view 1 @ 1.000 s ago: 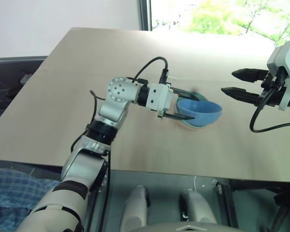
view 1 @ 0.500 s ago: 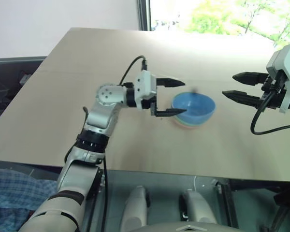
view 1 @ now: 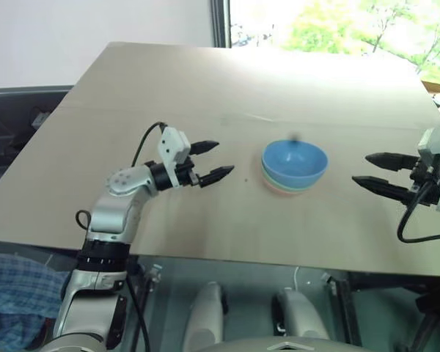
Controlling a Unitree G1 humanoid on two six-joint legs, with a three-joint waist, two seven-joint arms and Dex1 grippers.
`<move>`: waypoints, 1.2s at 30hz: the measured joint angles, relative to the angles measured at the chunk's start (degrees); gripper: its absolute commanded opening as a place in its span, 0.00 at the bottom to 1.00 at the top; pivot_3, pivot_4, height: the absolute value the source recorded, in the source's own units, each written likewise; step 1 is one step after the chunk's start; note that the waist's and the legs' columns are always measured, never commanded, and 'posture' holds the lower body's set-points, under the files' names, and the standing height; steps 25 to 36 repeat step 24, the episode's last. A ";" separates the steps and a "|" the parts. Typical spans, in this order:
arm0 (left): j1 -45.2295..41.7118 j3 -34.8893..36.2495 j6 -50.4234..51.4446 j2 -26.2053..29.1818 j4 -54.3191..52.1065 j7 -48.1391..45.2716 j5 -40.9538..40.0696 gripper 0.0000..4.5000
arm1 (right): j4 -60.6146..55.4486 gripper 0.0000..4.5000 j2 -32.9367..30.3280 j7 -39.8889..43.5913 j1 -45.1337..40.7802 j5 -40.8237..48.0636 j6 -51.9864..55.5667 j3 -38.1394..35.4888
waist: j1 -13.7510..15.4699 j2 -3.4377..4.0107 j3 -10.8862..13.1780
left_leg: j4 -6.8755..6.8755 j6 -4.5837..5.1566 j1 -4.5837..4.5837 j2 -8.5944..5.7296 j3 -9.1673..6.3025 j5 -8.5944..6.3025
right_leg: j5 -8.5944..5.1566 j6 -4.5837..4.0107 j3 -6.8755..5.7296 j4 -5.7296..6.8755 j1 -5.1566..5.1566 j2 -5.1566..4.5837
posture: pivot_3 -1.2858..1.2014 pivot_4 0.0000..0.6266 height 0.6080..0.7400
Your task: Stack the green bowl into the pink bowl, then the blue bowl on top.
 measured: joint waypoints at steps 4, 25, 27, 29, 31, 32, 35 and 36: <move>5.08 0.99 1.22 0.47 -0.61 1.52 0.12 0.89 | 4.58 0.59 6.39 2.79 9.65 -2.06 -4.83 -1.64 | -0.45 0.03 -0.03 | 0.08 0.04 0.06 -0.02 0.10 -0.02 | 0.01 0.05 0.08 -0.09 0.11 -0.05 | 0.52 0.24 1.00; 8.50 2.55 -6.42 -1.13 2.38 4.74 2.82 0.89 | 15.21 0.59 21.27 8.34 14.07 -1.77 -31.44 -5.50 | -0.42 0.05 -0.05 | -0.21 0.04 1.01 0.00 0.20 -0.04 | -0.01 0.00 0.15 -0.21 0.91 -0.05 | 0.52 0.24 1.00; 8.50 2.55 -6.42 -1.13 2.38 4.74 2.82 0.89 | 15.21 0.59 21.27 8.34 14.07 -1.77 -31.44 -5.50 | -0.42 0.05 -0.05 | -0.21 0.04 1.01 0.00 0.20 -0.04 | -0.01 0.00 0.15 -0.21 0.91 -0.05 | 0.52 0.24 1.00; 8.50 2.55 -6.42 -1.13 2.38 4.74 2.82 0.89 | 15.21 0.59 21.27 8.34 14.07 -1.77 -31.44 -5.50 | -0.42 0.05 -0.05 | -0.21 0.04 1.01 0.00 0.20 -0.04 | -0.01 0.00 0.15 -0.21 0.91 -0.05 | 0.52 0.24 1.00; 8.50 2.55 -6.42 -1.13 2.38 4.74 2.82 0.89 | 15.21 0.59 21.27 8.34 14.07 -1.77 -31.44 -5.50 | -0.42 0.05 -0.05 | -0.21 0.04 1.01 0.00 0.20 -0.04 | -0.01 0.00 0.15 -0.21 0.91 -0.05 | 0.52 0.24 1.00; 8.50 2.55 -6.42 -1.13 2.38 4.74 2.82 0.89 | 15.21 0.59 21.27 8.34 14.07 -1.77 -31.44 -5.50 | -0.42 0.05 -0.05 | -0.21 0.04 1.01 0.00 0.20 -0.04 | -0.01 0.00 0.15 -0.21 0.91 -0.05 | 0.52 0.24 1.00; 8.50 2.55 -6.42 -1.13 2.38 4.74 2.82 0.89 | 15.21 0.59 21.27 8.34 14.07 -1.77 -31.44 -5.50 | -0.42 0.05 -0.05 | -0.21 0.04 1.01 0.00 0.20 -0.04 | -0.01 0.00 0.15 -0.21 0.91 -0.05 | 0.52 0.24 1.00; 8.50 2.55 -6.42 -1.13 2.38 4.74 2.82 0.89 | 15.21 0.59 21.27 8.34 14.07 -1.77 -31.44 -5.50 | -0.42 0.05 -0.05 | -0.21 0.04 1.01 0.00 0.20 -0.04 | -0.01 0.00 0.15 -0.21 0.91 -0.05 | 0.52 0.24 1.00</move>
